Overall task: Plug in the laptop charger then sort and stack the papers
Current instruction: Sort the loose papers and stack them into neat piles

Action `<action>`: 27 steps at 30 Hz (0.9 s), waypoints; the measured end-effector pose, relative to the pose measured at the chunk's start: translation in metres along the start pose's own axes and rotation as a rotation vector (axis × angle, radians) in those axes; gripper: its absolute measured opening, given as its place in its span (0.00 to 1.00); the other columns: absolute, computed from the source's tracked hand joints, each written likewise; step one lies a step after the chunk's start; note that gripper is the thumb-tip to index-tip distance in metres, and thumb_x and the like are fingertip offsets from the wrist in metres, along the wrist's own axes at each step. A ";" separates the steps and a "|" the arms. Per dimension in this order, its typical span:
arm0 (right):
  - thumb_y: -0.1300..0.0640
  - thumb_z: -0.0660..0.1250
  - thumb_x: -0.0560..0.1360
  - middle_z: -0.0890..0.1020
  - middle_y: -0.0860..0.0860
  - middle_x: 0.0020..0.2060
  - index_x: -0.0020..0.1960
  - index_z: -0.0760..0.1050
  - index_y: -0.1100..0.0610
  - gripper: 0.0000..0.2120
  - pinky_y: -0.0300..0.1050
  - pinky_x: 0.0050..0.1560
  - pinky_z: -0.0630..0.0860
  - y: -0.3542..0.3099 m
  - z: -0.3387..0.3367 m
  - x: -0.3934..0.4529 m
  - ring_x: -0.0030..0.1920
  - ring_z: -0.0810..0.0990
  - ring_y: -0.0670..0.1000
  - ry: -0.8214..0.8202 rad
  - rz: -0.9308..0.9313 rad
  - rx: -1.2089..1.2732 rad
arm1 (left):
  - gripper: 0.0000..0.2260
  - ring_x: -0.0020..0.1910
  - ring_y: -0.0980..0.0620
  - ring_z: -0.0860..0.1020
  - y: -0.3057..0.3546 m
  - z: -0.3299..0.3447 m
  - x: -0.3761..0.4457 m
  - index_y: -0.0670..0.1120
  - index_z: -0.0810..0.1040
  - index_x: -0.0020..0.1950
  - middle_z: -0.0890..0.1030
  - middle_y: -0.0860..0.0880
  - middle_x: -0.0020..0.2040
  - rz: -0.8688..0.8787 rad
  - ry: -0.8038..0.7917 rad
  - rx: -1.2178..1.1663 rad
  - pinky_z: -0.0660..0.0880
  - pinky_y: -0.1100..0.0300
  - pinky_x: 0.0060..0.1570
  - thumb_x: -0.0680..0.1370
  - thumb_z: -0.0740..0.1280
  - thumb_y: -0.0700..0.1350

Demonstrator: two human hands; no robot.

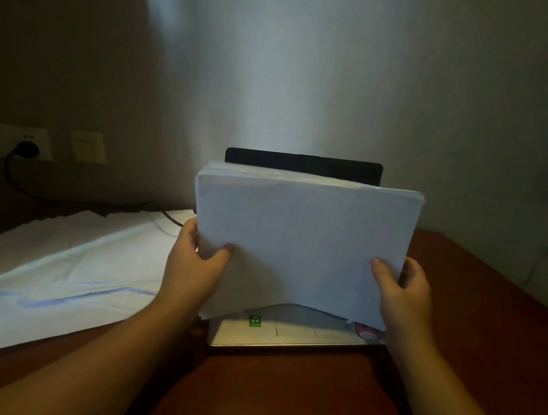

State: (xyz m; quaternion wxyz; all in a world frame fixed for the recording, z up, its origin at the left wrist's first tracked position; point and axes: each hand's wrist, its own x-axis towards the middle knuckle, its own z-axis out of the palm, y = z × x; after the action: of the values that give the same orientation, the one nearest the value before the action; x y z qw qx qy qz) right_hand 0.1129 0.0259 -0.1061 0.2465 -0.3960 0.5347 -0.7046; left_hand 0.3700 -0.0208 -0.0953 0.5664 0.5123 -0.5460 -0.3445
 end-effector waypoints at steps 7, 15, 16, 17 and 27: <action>0.53 0.69 0.77 0.81 0.51 0.53 0.55 0.73 0.49 0.09 0.50 0.42 0.80 0.000 -0.001 0.001 0.51 0.81 0.53 -0.028 0.016 -0.019 | 0.27 0.59 0.52 0.71 -0.008 -0.001 -0.003 0.53 0.63 0.74 0.71 0.55 0.62 -0.008 -0.002 0.002 0.76 0.44 0.59 0.78 0.70 0.46; 0.57 0.68 0.78 0.82 0.46 0.49 0.51 0.76 0.46 0.06 0.49 0.45 0.75 0.004 0.003 0.004 0.50 0.80 0.50 -0.009 0.083 -0.030 | 0.27 0.60 0.52 0.69 -0.009 0.002 -0.004 0.53 0.61 0.75 0.68 0.54 0.61 -0.034 -0.015 0.041 0.74 0.45 0.61 0.80 0.68 0.42; 0.57 0.68 0.79 0.81 0.46 0.48 0.49 0.75 0.46 0.05 0.48 0.43 0.76 0.003 0.004 0.004 0.48 0.80 0.49 0.000 0.087 -0.027 | 0.25 0.60 0.51 0.70 -0.008 0.003 -0.004 0.53 0.62 0.74 0.69 0.55 0.61 -0.014 0.001 0.035 0.74 0.46 0.60 0.80 0.68 0.41; 0.57 0.67 0.79 0.81 0.46 0.48 0.49 0.74 0.46 0.06 0.47 0.42 0.76 0.000 0.005 0.004 0.47 0.80 0.49 0.008 0.082 -0.025 | 0.24 0.60 0.52 0.71 -0.007 0.003 -0.005 0.53 0.63 0.73 0.70 0.55 0.60 0.007 0.016 0.022 0.74 0.47 0.58 0.80 0.67 0.41; 0.59 0.64 0.81 0.79 0.45 0.46 0.57 0.74 0.50 0.07 0.49 0.47 0.74 0.005 0.007 0.003 0.46 0.77 0.48 0.002 0.145 -0.051 | 0.27 0.66 0.47 0.70 -0.014 0.008 -0.009 0.51 0.61 0.75 0.69 0.53 0.61 -0.082 -0.015 0.028 0.73 0.42 0.64 0.79 0.66 0.35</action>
State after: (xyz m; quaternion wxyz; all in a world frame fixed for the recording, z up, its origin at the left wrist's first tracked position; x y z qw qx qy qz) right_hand 0.1166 0.0174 -0.1094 0.2862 -0.3614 0.5800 -0.6716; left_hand 0.3633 -0.0168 -0.1121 0.5405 0.5397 -0.5333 -0.3636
